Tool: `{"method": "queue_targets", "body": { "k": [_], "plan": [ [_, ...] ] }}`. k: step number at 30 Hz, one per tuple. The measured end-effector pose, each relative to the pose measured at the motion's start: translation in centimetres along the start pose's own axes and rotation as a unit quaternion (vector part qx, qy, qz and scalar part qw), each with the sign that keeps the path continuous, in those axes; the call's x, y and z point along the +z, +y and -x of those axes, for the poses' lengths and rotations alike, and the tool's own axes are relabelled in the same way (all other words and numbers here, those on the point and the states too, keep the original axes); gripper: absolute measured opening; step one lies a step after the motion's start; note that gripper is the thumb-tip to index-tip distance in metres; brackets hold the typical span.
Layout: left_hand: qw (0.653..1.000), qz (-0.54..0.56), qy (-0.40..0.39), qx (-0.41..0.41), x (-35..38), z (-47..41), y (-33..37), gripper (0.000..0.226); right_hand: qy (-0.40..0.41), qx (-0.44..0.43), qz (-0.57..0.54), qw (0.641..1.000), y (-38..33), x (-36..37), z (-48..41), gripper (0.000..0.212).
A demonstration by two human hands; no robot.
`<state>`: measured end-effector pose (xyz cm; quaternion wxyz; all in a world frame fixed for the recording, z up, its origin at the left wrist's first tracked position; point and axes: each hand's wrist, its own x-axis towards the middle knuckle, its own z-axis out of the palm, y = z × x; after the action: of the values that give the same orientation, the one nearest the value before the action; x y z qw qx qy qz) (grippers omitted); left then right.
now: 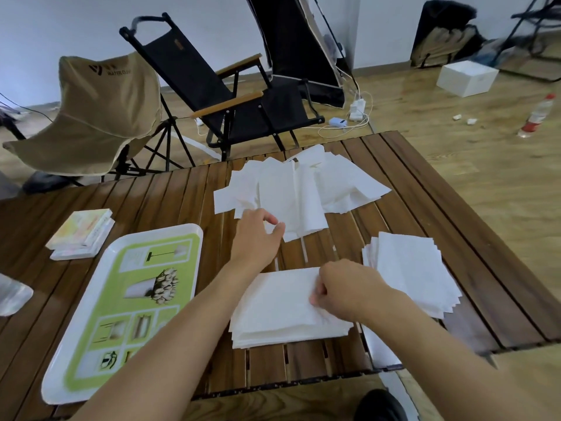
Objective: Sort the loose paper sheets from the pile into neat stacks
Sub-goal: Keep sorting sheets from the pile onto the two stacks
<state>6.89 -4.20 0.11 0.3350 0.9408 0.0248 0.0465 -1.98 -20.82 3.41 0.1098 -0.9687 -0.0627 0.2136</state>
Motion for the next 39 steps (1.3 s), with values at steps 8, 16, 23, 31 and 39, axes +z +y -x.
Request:
{"method": "queue_targets", "body": {
  "k": [8, 16, 23, 31, 39],
  "plan": [
    [0.982, -0.172, 0.013, -0.076, 4.2, -5.1, 4.3, 0.065, -0.021, -0.003, -0.004, 1.0, 0.1, -0.5, 0.0, 0.028],
    [0.981, -0.187, 0.045, -0.026, 4.4, -5.3, 1.9, 0.029, -0.038, -0.014, 0.003, 0.999, -0.2, -1.1, 0.3, 0.031],
    [0.99, -0.018, 0.033, 0.134, -3.1, 0.5, 2.3, 0.012, 0.084, -0.002, -0.144, 0.986, 1.8, -3.3, 0.8, 0.049],
    [0.925, 0.189, -0.279, 0.175, -9.4, 10.0, 2.1, 0.018, 0.023, -0.175, -0.315, 0.933, 3.7, -4.3, 1.4, 0.117],
    [0.939, 0.219, -0.266, 0.02, -9.4, 9.4, -0.5, 0.023, -0.023, -0.184, -0.302, 0.935, 4.4, -4.1, 1.9, 0.038]
  ]
}}
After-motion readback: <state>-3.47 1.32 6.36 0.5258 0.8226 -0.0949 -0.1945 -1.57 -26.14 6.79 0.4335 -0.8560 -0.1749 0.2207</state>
